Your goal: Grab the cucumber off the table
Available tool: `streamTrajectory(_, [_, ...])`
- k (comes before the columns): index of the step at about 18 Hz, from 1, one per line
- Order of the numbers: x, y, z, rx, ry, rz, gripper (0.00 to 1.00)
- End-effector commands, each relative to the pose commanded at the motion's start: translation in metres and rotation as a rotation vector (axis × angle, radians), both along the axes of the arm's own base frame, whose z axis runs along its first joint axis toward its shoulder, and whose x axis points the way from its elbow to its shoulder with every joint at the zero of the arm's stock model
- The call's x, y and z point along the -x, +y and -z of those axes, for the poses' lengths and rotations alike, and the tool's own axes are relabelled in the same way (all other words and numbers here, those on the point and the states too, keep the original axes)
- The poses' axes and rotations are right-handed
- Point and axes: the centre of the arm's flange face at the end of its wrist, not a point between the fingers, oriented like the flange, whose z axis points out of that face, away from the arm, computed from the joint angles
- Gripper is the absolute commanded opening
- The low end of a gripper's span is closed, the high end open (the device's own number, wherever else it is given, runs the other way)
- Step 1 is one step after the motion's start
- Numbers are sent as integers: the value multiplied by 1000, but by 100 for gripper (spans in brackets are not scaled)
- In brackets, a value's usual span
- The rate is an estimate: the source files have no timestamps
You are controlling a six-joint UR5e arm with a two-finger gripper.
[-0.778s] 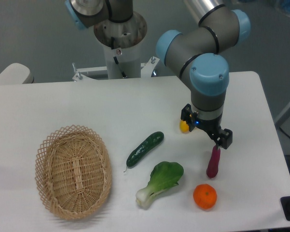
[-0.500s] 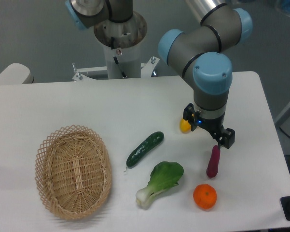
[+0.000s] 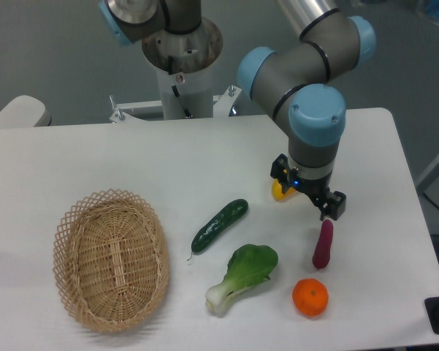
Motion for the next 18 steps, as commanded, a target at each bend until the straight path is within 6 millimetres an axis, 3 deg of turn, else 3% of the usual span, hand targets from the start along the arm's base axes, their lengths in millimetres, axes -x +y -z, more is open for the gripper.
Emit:
streamTrajectory(4, [-21, -2, 24, -106, -40, -86, 100])
streamTrajectory(6, [-35, -8, 45, -89, -67, -108, 100])
streamTrajectory(11, [-56, -9, 55, -83, -79, -159, 100])
streamTrajectory(18, [-102, 23, 73, -118, -52, -103, 100])
